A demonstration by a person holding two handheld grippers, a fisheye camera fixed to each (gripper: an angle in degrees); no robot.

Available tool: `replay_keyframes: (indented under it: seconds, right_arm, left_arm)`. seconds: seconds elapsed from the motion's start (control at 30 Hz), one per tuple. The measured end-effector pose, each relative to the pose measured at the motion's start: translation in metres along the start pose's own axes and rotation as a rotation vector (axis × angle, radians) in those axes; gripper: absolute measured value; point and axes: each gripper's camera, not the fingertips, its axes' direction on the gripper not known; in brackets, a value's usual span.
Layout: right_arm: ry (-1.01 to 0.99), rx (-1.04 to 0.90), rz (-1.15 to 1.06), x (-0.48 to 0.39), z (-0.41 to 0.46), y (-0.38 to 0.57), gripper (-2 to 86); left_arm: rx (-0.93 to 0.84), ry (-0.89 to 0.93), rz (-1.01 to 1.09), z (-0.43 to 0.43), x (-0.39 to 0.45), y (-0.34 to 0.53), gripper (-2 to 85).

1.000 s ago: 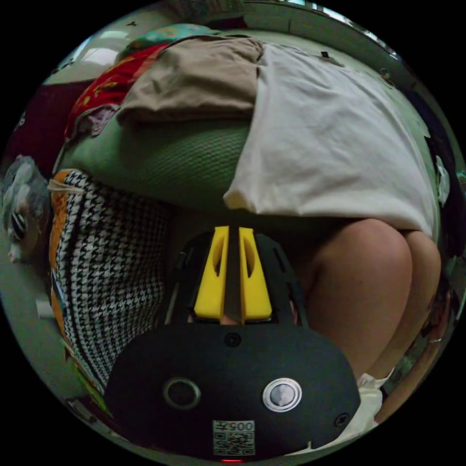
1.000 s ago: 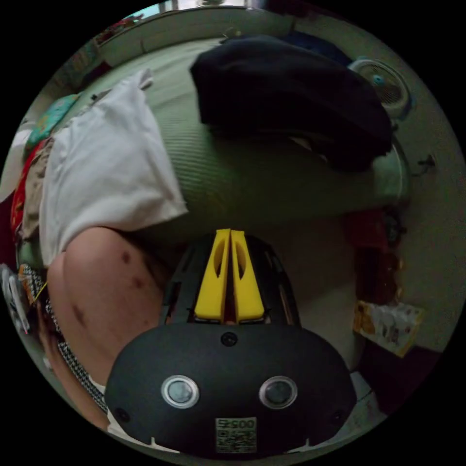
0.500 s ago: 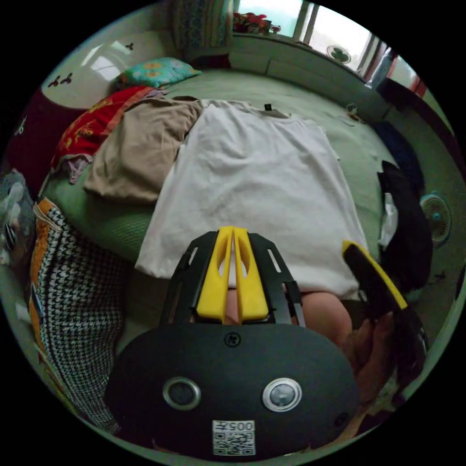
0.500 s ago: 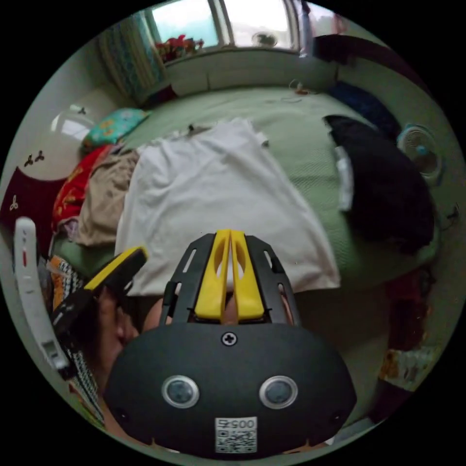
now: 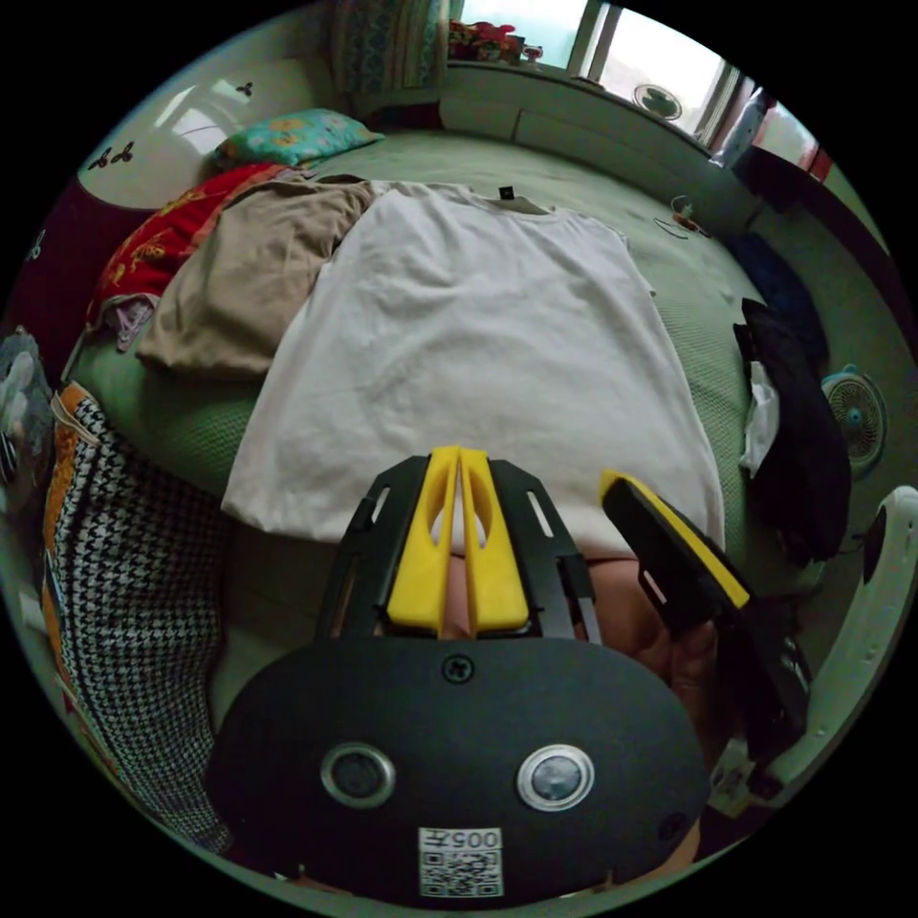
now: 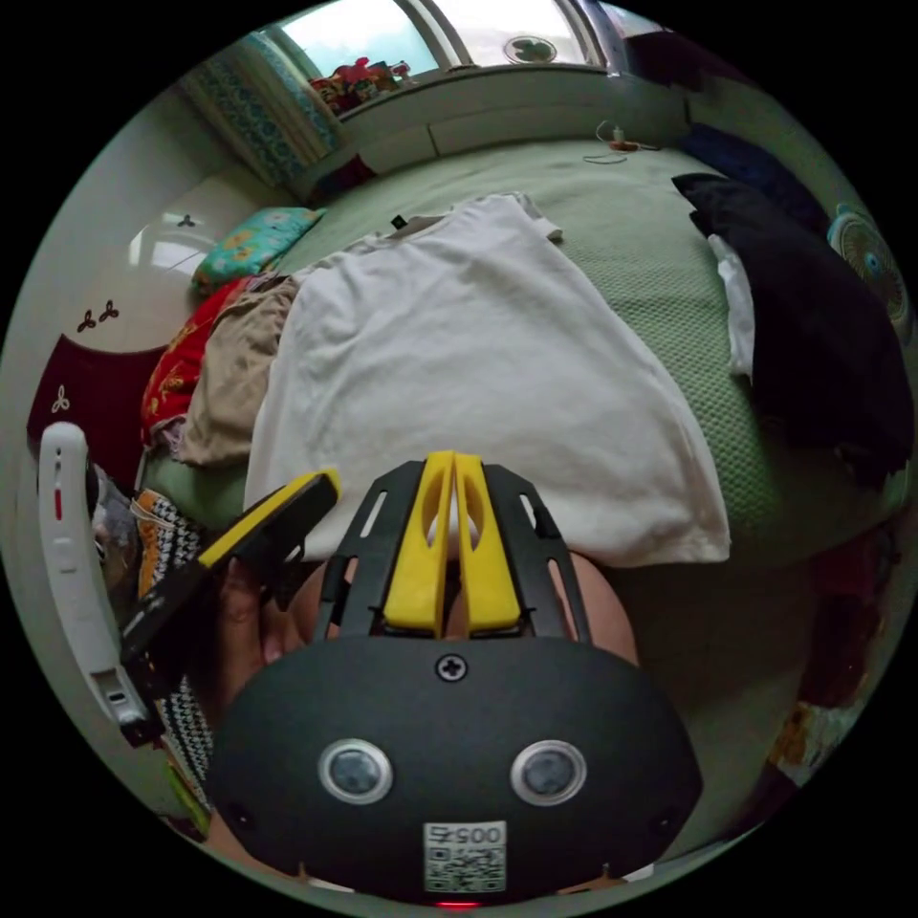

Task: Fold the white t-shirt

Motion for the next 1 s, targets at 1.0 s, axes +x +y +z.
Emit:
replay_keyframes:
  seconds: [1.0]
  right_arm:
    - [-0.026,0.0,-0.083,0.007,0.022,-0.056,-1.2]
  left_arm:
    - [-0.001,-0.05,0.094,0.019,0.118,-0.05,-0.5]
